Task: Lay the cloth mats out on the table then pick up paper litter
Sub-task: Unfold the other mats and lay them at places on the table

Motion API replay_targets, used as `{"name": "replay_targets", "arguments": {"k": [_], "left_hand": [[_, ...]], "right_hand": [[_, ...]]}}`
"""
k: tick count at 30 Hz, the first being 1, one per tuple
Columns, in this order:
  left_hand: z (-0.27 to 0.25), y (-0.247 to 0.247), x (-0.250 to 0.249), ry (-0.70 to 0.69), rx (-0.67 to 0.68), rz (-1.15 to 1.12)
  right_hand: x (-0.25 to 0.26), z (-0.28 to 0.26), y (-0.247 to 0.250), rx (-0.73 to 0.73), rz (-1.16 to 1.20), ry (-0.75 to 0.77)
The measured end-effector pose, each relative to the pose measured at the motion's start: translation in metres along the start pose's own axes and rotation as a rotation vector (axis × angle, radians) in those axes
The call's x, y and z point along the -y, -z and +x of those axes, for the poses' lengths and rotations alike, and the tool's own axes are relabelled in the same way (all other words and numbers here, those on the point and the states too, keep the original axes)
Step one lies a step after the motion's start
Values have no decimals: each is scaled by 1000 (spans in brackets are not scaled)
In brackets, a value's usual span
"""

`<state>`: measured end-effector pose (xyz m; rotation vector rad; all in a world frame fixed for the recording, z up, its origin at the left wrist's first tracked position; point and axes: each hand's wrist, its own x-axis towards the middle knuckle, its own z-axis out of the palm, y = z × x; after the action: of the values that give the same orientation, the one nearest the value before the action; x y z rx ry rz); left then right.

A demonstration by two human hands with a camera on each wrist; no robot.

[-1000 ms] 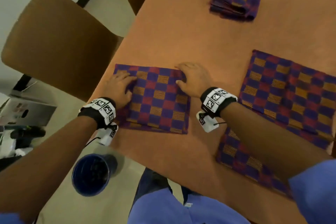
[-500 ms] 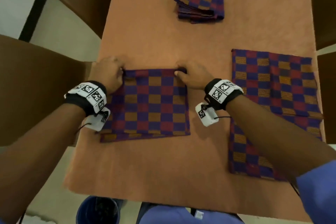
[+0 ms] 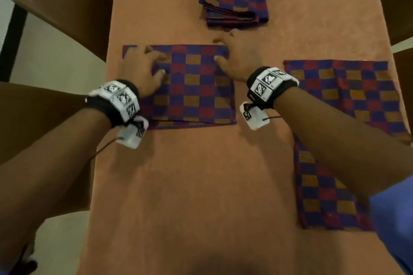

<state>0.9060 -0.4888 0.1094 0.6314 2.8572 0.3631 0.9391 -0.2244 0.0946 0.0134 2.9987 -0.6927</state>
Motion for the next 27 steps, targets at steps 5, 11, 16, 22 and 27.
{"name": "replay_targets", "arguments": {"k": [5,11,16,22,27], "left_hand": [[-75,-23,-4,-46,201,37],[-90,-28,3,-75,232,115],[-81,-31,-7,-113,243,277],[-77,-33,-7,-122,258,371],[-75,-28,-2,-122,330,308]], "right_hand": [[23,-63,-23,276,10,270],[36,-90,-36,346,-184,256],[45,-88,-28,387,-291,268],[43,-90,-26,461,-330,270],[36,-98,-26,465,-323,276]]}}
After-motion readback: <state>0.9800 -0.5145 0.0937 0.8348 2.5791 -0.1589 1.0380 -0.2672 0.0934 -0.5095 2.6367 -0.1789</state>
